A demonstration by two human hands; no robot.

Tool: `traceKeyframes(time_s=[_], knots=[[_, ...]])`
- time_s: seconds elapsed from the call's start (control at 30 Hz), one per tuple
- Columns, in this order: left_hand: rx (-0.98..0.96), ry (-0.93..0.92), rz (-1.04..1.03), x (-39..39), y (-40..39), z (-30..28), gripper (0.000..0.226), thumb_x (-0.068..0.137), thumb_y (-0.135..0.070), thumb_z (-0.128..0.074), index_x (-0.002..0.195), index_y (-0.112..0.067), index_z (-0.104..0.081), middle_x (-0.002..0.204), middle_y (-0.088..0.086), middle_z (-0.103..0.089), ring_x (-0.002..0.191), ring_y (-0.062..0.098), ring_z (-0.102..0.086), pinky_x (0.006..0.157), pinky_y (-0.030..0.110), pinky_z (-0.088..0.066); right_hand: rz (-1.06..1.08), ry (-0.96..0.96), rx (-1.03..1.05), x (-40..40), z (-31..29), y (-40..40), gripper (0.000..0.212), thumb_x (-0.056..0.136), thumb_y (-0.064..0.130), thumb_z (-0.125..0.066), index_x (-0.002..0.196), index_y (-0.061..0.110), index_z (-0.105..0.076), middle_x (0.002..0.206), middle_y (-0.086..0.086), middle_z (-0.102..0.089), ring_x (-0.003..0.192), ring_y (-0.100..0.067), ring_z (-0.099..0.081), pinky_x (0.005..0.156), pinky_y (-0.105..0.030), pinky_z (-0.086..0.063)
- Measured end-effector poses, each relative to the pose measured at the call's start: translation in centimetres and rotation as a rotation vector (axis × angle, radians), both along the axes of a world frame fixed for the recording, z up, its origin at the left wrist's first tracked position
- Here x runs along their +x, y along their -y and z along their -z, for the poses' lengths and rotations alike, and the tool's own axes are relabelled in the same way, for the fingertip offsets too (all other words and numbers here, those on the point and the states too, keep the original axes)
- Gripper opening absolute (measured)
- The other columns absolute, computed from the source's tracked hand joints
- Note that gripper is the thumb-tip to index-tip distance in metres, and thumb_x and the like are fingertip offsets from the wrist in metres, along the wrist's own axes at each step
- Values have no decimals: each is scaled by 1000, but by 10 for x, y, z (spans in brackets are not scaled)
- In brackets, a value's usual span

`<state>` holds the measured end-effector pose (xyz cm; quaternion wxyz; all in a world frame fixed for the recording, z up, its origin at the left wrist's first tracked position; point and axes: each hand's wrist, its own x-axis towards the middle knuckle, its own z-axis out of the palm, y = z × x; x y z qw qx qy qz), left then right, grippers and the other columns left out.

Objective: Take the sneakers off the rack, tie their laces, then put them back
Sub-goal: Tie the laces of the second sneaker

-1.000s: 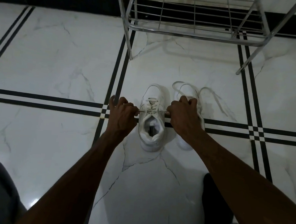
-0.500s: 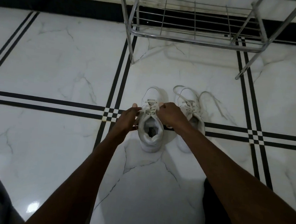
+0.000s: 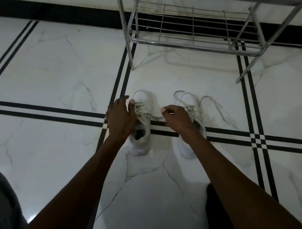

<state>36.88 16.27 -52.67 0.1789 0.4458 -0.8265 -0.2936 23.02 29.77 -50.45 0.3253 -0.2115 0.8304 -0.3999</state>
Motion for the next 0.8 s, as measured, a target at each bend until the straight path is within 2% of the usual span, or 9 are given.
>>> traceKeyframes(time_s=[0.1,0.2,0.23,0.3,0.4,0.47,0.57,0.67,0.8], knots=[[-129,-158,146,-30,-26,-15,27,101,-28,-50,119,-13,-63,114,7,-69,109,26,-60,95,45,-49,84,-132,-27,-29,-10,-28,16,90,25,-66,96,14,-76,88,2,-73,81,-14,-68,83,-29,-56],[89,-189,271,-57,-63,-21,17,98,-22,-56,102,-11,-68,95,2,-70,88,20,-66,76,32,-55,190,-271,-22,-59,-17,-61,13,86,23,-71,90,12,-77,86,2,-75,74,-5,-67,72,-8,-50],[188,-149,282,-64,-73,-19,19,98,-24,-59,102,-9,-70,92,1,-71,84,19,-68,69,23,-53,228,-318,-5,-66,-17,-72,15,85,24,-72,90,10,-77,86,0,-76,74,-6,-67,69,-7,-48],[376,-77,330,-77,-91,-11,27,96,-28,-64,108,-5,-72,96,3,-72,82,17,-70,63,14,-51,241,-357,76,-78,-14,-92,20,87,26,-71,85,7,-77,83,-6,-77,77,-16,-70,72,-20,-53],[425,-50,433,-89,-107,2,39,90,-36,-72,114,-5,-71,103,7,-72,88,26,-73,80,41,-60,113,-172,226,-81,0,-106,43,91,44,-64,69,8,-70,68,-8,-71,69,-22,-67,67,-33,-51],[390,-59,435,-93,-107,7,45,87,-37,-75,122,-9,-69,110,8,-67,93,28,-71,84,43,-59,85,-58,191,-77,12,-105,45,91,51,-61,82,9,-74,81,-10,-74,80,-25,-70,74,-36,-54],[351,-73,428,-92,-102,9,49,89,-32,-74,133,-15,-63,117,12,-59,99,28,-67,89,39,-56,54,-54,110,-71,21,-99,44,89,51,-65,112,15,-72,109,-5,-74,102,-22,-69,91,-42,-57],[322,-95,449,-87,-94,11,45,89,-30,-73,131,-18,-65,111,9,-59,97,30,-69,82,45,-60,-7,-119,79,-66,23,-93,47,86,45,-71,125,17,-66,118,-3,-72,107,-18,-66,91,-34,-55],[340,-99,417,-80,-86,9,36,83,-31,-76,118,-23,-70,101,0,-57,92,26,-69,71,50,-62,-62,-213,85,-55,26,-82,45,85,42,-72,122,18,-67,116,-4,-71,103,-16,-67,82,-23,-49]])
